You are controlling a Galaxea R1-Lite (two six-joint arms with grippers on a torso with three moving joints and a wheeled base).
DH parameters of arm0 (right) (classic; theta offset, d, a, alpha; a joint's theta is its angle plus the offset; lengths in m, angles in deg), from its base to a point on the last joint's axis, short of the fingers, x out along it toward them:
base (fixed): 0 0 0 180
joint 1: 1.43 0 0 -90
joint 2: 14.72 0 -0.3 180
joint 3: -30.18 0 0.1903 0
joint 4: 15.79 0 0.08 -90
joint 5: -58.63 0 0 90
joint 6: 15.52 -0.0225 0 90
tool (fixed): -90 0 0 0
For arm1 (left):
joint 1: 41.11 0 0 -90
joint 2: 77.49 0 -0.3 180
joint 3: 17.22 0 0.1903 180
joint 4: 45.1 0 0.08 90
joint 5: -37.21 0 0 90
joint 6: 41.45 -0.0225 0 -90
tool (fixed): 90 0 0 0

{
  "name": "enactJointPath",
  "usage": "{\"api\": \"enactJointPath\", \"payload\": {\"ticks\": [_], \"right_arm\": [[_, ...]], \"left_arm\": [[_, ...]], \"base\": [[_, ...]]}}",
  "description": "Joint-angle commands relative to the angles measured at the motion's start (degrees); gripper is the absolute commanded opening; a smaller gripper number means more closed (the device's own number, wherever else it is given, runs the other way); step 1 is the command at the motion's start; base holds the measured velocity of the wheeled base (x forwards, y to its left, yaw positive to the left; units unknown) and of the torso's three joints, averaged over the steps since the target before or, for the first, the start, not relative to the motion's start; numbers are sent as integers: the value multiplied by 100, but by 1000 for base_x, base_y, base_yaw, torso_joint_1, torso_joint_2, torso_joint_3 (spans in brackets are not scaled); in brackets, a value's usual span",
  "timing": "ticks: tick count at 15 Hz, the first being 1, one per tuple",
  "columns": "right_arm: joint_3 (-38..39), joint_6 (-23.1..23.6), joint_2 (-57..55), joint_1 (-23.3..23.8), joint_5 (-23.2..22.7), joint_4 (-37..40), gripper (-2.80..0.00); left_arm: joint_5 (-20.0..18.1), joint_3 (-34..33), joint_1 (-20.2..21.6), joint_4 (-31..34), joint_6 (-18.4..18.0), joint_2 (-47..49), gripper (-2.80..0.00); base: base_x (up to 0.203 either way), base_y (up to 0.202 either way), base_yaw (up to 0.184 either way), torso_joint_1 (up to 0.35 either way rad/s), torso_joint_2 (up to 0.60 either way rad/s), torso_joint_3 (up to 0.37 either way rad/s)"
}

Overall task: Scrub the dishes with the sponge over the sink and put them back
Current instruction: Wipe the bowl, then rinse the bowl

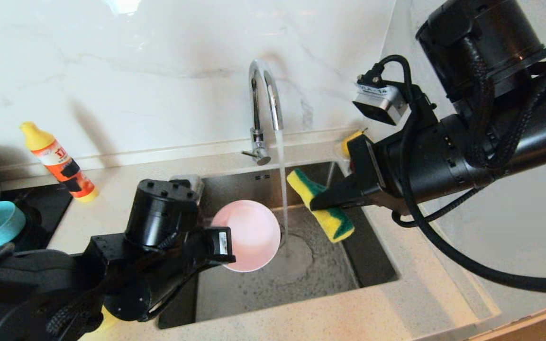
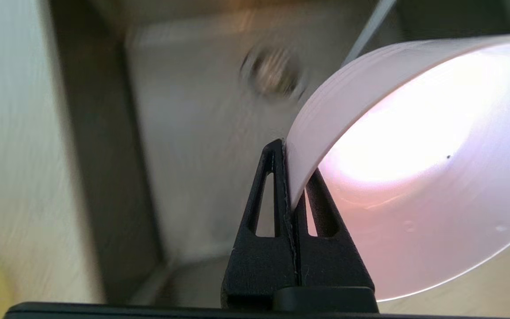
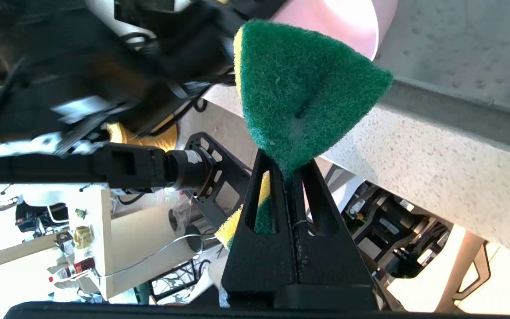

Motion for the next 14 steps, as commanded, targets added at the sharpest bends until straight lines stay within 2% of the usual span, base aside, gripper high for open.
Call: {"api": "enactJointPath", "payload": {"ticks": [1,3,6,8,11,14], "right_arm": [[126,-19,195,31,-18,24,-280],[377,23,314,31,-25,16,-280],[674,95,559,39,-26,3,-280],[758,102,635,66,-23,8,-280],[909,110,685,94,-18,-12,-280],[981,113,734,145,-18,-6,-280]], "left_arm": [[-44,210,85,554,267,318,-280],[-338,674,179,1288,739,489,-280],[-986,1670,377,2403,1549,744,-280],[-1322,2292,457,2928,2056,1134,-280],[-1435,2948,485,3094,2551,1842,-280],[-1428,3597,537,3120,3014,2146,-280]], "base": [[0,0,0,0,0,0],[0,0,0,0,0,0],[0,0,0,0,0,0],[0,0,0,0,0,0],[0,0,0,0,0,0],[0,0,0,0,0,0]]}}
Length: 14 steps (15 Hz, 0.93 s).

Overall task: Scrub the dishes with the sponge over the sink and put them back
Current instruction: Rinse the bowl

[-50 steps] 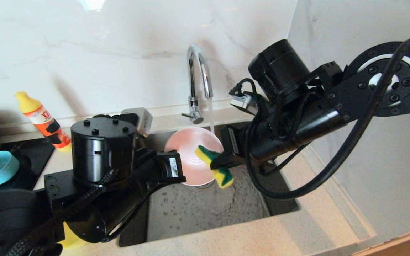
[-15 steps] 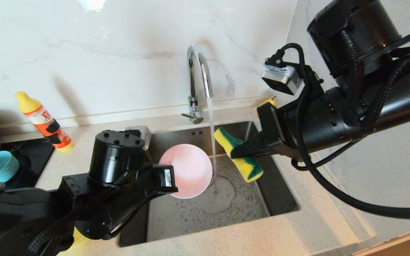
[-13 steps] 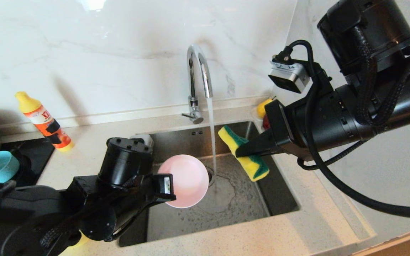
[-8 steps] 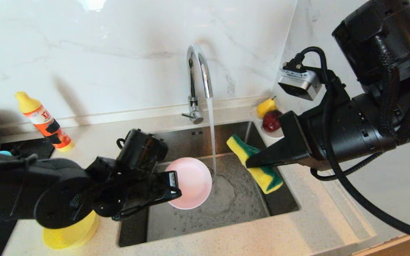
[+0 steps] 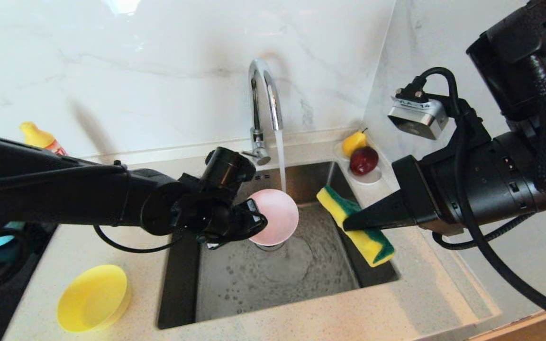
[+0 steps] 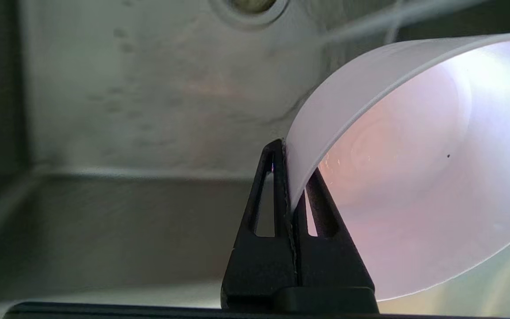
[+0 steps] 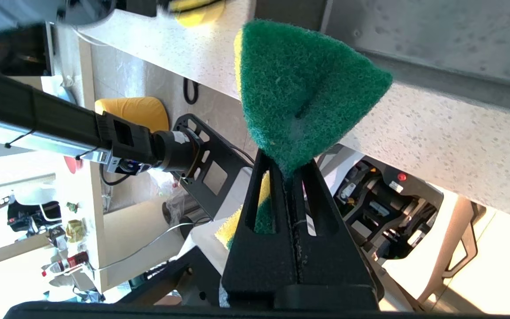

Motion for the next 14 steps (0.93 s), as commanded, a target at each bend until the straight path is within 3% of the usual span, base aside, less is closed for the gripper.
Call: {"api": "enactJointPath", "payload": {"ticks": [1,5,14], "right_arm": [[24,-15,40,6,-12,36,-280],[111,-20,44,6,-12,2,-280],[295,94,-30,14,-27,-43,-280]], "left_arm": [[9,259,30,-50,93,326,-280],[9,547,198,-50,308,634,-280],[-18,1352,331,-73,338,1164,-280]], "base": [[0,0,0,0,0,0],[0,0,0,0,0,0],[0,0,0,0,0,0]]}}
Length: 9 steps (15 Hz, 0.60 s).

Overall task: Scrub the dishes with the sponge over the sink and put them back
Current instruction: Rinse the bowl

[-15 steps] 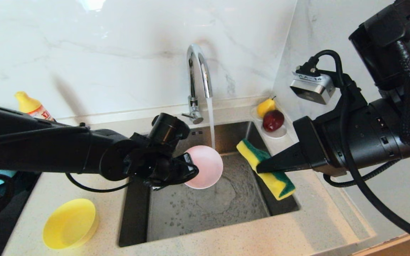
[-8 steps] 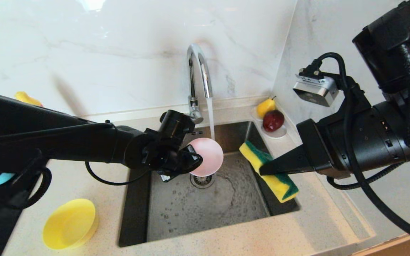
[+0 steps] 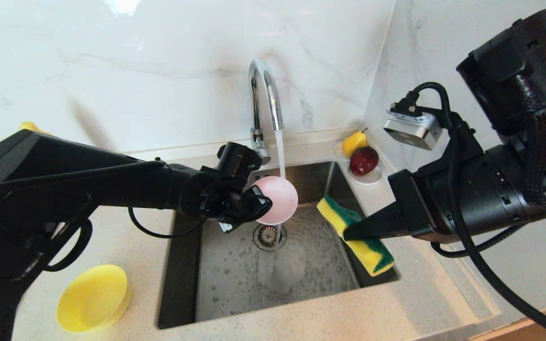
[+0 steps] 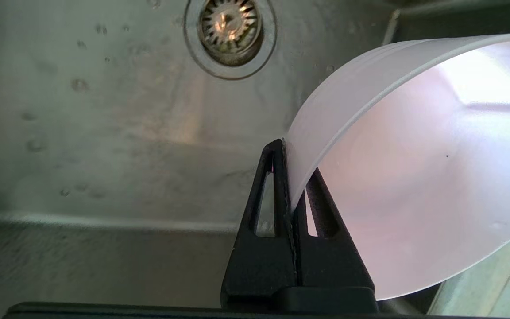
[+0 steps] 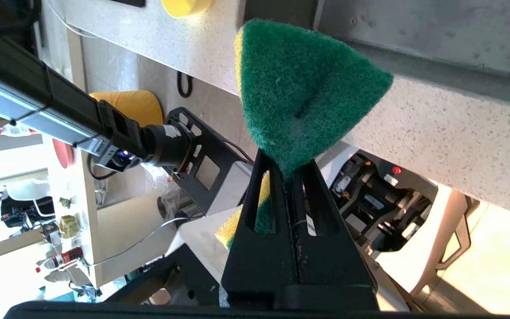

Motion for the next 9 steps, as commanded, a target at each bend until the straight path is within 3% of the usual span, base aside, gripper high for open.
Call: {"api": "enactJointPath", "payload": {"ticks": [1,9], "right_arm": [[74,2,1,2,-18,24,-280],[127,28,80,2,-62,24,-280]], "left_arm": [[11,203,10,-1,34,235,-280],[4,320,20,84,26,307,-280]], "base": [[0,0,0,0,0,0],[0,0,0,0,0,0]]}}
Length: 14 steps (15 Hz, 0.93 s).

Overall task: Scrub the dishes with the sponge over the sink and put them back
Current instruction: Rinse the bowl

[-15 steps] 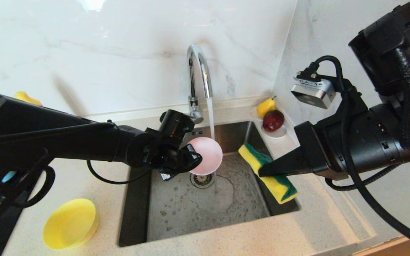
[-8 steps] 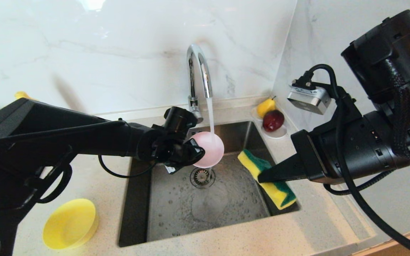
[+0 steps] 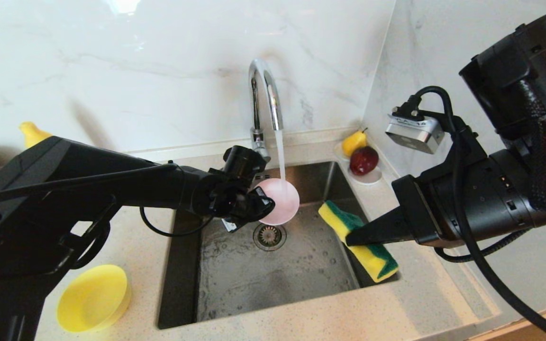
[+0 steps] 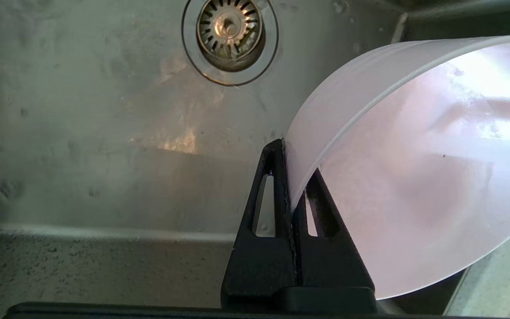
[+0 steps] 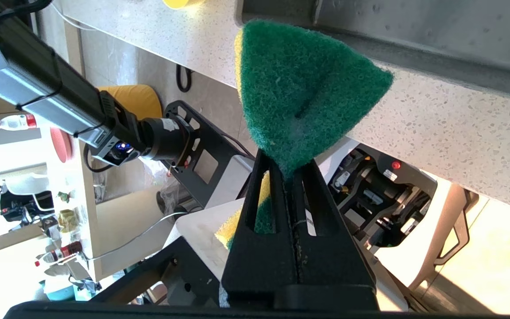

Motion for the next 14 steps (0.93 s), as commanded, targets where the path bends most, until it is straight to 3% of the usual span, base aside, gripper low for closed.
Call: {"api": "enactJointPath", "payload": {"ticks": [1,14], "right_arm": [[40,-16,23,-2,-10,22,-280],[48,-16,-30,-2,-10,22,-280]], "left_arm": [[1,-66,-2,11,26,-54,-280],[-165,-149,-2,335,33,-163,-280]], "base": [[0,0,0,0,0,0],[0,0,0,0,0,0]]}}
